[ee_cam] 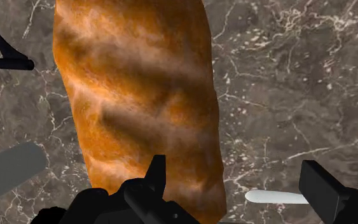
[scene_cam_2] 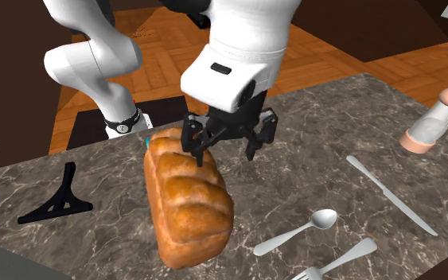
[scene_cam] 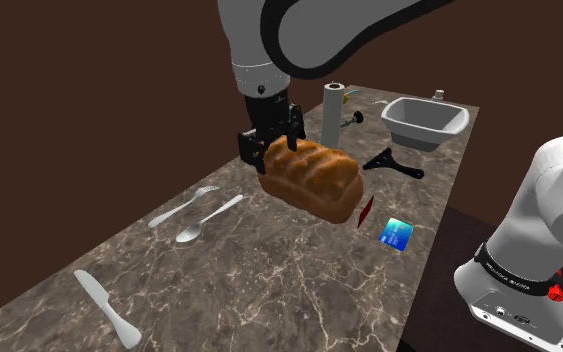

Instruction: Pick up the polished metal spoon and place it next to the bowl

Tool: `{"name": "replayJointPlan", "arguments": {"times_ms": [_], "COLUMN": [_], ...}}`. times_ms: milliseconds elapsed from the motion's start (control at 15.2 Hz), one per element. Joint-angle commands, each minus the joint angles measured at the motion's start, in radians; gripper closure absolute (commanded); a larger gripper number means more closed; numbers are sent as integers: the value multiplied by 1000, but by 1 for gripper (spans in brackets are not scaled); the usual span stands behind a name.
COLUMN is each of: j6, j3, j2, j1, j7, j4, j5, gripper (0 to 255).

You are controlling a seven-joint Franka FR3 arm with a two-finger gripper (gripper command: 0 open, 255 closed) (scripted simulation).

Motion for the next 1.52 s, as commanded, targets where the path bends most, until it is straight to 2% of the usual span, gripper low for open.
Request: {"name": "replayJointPlan", "arguments": {"times_ms": [0,396,858,1452], "j6": [237,248,203,268], "j3": [15,33,9,-9], "j2": [154,371,636,699], "j1": [13,91,225,234], "j7": [36,139,207,220], "j4": [20,222,533,530], "j5": [-25,-156,-281,-307], "gripper": [0,0,0,0]}}
